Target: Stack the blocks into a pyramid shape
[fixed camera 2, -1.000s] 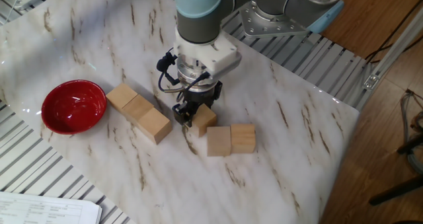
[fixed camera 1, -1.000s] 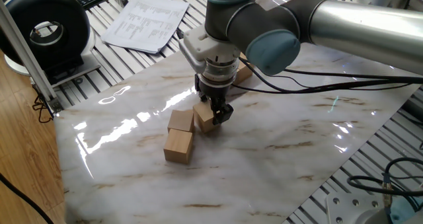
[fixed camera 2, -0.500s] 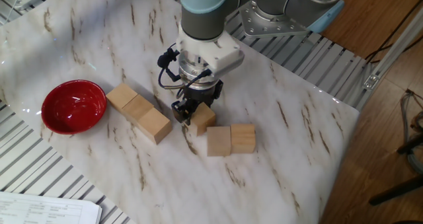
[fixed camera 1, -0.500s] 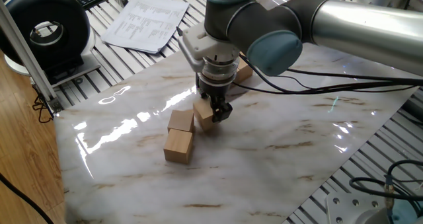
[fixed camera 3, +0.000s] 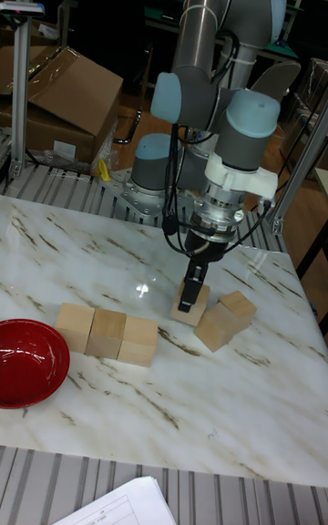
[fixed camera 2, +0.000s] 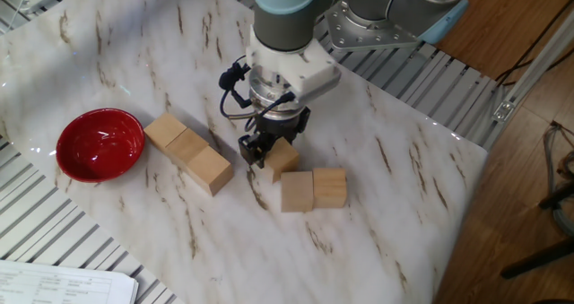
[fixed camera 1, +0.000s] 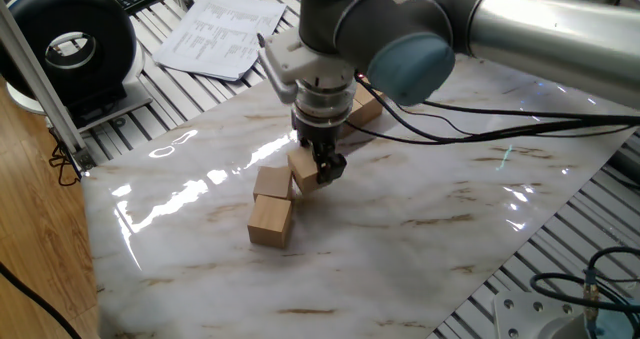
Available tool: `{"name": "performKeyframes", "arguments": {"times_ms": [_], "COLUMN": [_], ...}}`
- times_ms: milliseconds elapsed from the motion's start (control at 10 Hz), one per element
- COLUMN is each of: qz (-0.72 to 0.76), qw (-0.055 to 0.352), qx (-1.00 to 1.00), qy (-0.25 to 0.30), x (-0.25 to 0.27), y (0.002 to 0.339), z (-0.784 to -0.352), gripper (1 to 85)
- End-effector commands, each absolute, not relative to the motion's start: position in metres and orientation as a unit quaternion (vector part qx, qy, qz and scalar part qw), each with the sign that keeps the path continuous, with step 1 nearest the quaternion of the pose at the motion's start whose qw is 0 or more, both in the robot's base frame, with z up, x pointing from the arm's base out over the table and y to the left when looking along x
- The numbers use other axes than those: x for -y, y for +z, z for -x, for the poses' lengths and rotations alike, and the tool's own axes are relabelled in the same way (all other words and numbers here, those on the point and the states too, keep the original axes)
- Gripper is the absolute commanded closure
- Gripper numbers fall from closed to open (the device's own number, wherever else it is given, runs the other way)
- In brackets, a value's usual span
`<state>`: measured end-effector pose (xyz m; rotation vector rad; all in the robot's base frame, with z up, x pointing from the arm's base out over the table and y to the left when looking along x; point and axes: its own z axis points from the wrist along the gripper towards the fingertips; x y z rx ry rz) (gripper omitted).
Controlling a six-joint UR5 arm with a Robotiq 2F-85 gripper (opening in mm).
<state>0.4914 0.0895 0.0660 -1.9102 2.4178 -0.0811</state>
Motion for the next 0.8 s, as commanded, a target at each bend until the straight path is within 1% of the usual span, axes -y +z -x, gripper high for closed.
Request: {"name": "performKeyframes", "arguments": {"times_ms": [0, 200, 400, 700], "qz": [0.617, 0.614, 0.608, 0.61], "qw": [0.036, 0.041, 0.049, 0.042], "qx": [-0.786, -0.788, -0.792, -0.792], "qy": [-0.008, -0.008, 0.004, -0.008], "x": [-0.084, -0.069, -0.065, -0.061], "y": [0.094, 0.11, 0.12, 0.122], "z": [-0.494, -0.495, -0.493, -0.494], "gripper": [84.7, 84.7, 84.7, 84.7]}}
